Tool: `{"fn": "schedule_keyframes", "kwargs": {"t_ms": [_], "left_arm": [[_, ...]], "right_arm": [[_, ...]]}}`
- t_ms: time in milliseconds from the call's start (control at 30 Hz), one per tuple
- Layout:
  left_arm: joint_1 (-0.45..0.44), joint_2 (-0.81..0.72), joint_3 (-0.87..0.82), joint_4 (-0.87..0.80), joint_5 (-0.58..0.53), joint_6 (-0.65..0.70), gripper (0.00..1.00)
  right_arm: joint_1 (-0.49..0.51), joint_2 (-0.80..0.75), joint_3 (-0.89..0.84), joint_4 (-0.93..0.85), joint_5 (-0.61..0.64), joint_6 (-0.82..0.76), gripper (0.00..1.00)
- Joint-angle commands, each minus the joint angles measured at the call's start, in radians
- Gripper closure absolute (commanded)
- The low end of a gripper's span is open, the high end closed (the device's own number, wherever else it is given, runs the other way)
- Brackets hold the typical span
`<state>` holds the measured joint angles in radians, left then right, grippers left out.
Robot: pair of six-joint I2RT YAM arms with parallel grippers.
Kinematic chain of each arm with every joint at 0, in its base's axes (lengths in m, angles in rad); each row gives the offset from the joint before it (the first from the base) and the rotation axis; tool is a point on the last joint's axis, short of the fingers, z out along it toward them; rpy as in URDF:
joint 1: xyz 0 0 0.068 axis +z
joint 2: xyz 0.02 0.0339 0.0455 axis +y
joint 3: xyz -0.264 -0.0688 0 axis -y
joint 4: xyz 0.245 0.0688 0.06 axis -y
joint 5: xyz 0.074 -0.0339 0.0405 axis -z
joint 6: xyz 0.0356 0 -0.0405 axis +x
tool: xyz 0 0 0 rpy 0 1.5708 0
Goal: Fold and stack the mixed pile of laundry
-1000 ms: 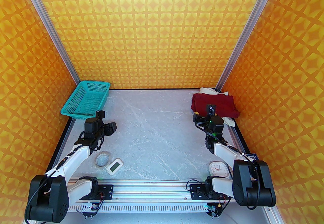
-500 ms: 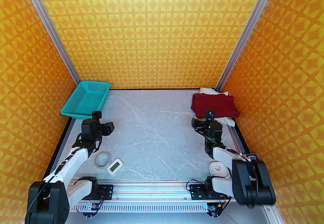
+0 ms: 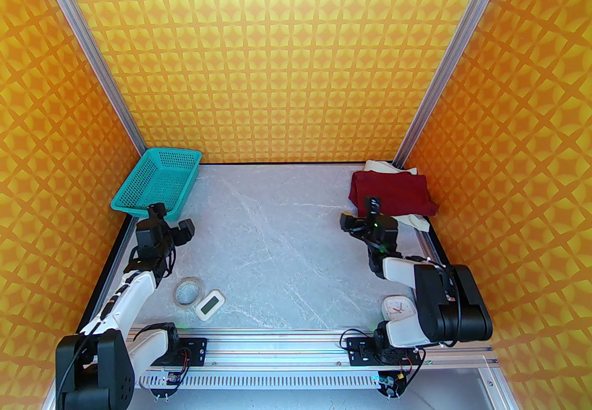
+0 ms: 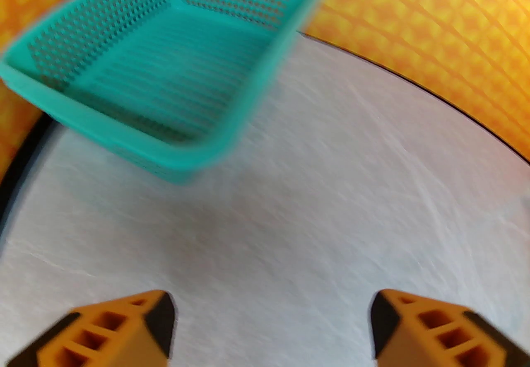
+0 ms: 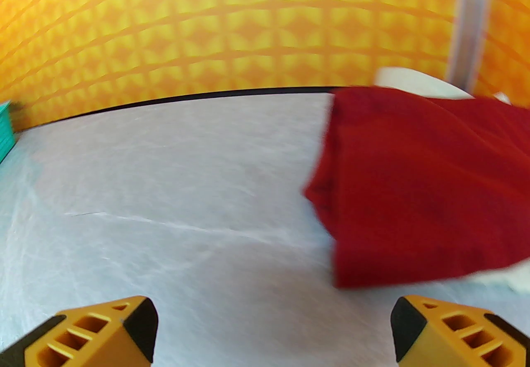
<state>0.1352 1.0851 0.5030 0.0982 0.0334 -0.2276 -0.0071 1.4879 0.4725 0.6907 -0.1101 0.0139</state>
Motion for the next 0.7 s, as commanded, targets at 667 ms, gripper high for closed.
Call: {"fn": "schedule_keyframes", "kwargs": {"t_ms": [667], "left_arm": [[0.023,0.215,-0.245,0.778,0.064,0.196,0.08]], "right_arm": [[0.047,0.030,-0.091,0.165,0.152,-0.022,0.01]]}}
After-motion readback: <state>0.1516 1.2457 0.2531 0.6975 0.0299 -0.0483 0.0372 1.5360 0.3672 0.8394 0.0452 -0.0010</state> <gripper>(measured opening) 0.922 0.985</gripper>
